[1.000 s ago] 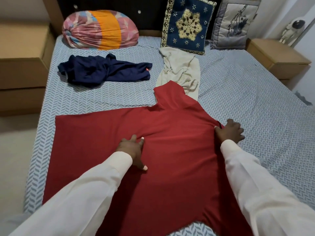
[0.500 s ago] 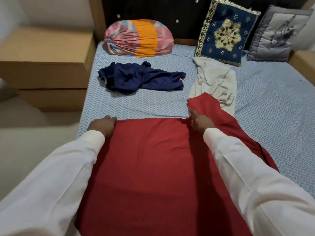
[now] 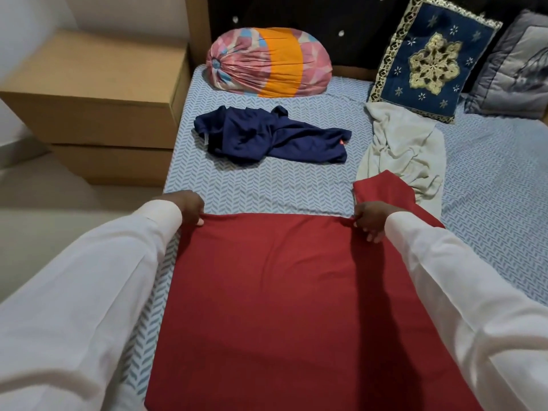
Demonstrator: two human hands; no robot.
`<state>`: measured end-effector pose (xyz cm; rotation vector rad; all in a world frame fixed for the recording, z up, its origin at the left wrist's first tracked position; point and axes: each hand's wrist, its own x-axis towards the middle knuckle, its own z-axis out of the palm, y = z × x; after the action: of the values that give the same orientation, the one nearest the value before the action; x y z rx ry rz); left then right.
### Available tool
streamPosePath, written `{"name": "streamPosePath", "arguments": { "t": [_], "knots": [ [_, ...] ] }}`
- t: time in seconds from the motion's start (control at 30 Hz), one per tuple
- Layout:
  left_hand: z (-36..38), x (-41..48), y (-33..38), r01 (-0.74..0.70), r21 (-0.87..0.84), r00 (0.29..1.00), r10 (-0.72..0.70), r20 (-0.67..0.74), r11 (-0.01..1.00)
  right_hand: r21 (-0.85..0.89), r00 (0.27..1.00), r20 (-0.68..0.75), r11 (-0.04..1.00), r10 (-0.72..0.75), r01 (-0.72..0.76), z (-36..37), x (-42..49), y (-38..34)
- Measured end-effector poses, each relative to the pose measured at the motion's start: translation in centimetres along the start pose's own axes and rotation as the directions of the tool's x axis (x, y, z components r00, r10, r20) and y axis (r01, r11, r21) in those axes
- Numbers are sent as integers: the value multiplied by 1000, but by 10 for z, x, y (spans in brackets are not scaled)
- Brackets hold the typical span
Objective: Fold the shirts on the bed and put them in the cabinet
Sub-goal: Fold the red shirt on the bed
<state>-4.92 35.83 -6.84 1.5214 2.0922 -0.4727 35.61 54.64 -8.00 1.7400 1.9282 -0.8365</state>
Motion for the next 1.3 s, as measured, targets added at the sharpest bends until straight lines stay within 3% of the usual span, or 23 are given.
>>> {"name": "streamPosePath", "arguments": {
  "t": [0.1, 0.2, 0.3, 0.4, 0.47, 0.57, 0.67, 0.77, 0.87, 0.97, 1.1, 1.17, 1.3],
  "knots": [
    [-5, 3, -7, 17, -89, 1000, -18, -14, 996, 60, 996, 43, 995, 82, -84, -7, 4, -4],
    [-3, 10, -14, 60, -216, 989, -87, -121, 975, 92, 991, -134, 996, 8, 4, -5, 7, -1],
    [12, 13, -14, 99, -262, 973, -148, -175, 960, -96, 956, -287, 995, -58, 32, 7, 14, 6],
    [27, 17, -13, 132, -259, 947, -199, -252, 957, -139, 936, -349, 990, -56, 8, 17, 20, 7],
    [40, 16, -10, 152, -296, 888, -262, -377, 943, -131, 916, -397, 991, -54, 1, 23, 18, 5],
    [61, 1, 4, 131, -443, 745, -383, -546, 887, -26, 918, -396, 1000, -22, 12, 36, 10, 4],
    [77, -25, 22, 124, -466, 675, -419, -607, 876, 94, 943, -329, 992, -49, 84, 48, -3, 13],
    [103, -60, 48, 81, -331, 714, -287, -638, 940, 196, 941, -304, 957, -147, 213, 58, -37, 21],
    [140, -105, 83, -117, -329, 771, -123, -624, 937, 275, 882, -452, 920, -133, 279, 85, -86, 32],
    [171, -149, 118, -257, -355, 851, 37, -523, 899, 313, 788, -604, 874, -119, 373, 137, -136, 53],
    [198, -194, 154, -394, -311, 899, 293, -325, 865, 164, 708, -662, 875, -245, 456, 204, -189, 94],
    [209, -217, 169, -456, -214, 883, 410, -228, 864, 94, 708, -650, 895, -277, 436, 229, -217, 120],
    [233, -253, 177, -493, -29, 867, 489, -89, 869, 89, 803, -527, 921, -280, 380, 263, -263, 173]
  ]
}}
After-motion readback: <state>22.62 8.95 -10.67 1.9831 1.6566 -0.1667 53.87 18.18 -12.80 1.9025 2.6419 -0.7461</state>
